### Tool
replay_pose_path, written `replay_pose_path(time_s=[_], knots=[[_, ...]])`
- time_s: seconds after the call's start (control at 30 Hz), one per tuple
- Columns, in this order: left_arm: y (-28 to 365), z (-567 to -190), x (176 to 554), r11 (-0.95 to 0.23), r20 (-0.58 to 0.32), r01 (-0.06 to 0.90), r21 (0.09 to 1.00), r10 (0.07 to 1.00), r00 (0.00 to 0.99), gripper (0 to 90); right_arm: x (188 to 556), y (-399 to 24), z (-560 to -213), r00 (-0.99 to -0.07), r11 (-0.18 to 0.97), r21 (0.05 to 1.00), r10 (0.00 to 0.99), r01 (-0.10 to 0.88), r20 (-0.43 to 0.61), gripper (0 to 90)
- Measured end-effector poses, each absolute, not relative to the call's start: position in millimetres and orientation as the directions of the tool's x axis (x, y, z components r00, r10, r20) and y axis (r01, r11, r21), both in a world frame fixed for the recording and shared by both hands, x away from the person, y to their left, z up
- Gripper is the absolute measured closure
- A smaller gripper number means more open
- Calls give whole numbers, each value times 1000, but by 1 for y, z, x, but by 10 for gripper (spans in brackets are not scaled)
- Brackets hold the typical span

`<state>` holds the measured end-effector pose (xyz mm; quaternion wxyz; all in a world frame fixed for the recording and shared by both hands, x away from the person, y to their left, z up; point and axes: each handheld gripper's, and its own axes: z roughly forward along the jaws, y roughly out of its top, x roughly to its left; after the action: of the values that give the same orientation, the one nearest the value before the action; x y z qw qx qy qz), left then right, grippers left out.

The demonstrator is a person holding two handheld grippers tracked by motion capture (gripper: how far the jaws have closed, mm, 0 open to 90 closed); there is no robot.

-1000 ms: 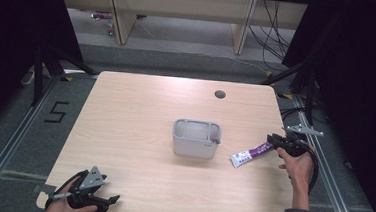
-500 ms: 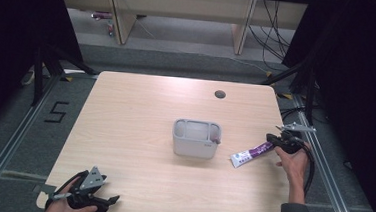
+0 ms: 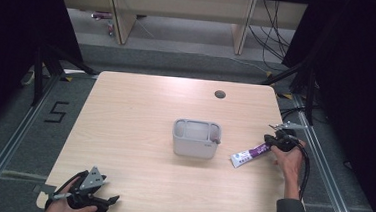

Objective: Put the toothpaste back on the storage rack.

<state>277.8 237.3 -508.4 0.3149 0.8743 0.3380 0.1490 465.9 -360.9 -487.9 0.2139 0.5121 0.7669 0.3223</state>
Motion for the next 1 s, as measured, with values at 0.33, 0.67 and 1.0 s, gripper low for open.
replay_pose_path(time_s=[0.33,0.67,1.0], knots=[[238,-508,278,-576,49,491,654,680,732,179,459,-360,-487,-351,250,666,936,703,19,877],[237,-507,278,-582,54,490,650,678,733,179,432,-371,-482,-352,254,627,935,737,36,889],[237,-507,277,-582,45,497,643,677,734,179,411,-369,-478,-356,261,616,934,743,33,897]])
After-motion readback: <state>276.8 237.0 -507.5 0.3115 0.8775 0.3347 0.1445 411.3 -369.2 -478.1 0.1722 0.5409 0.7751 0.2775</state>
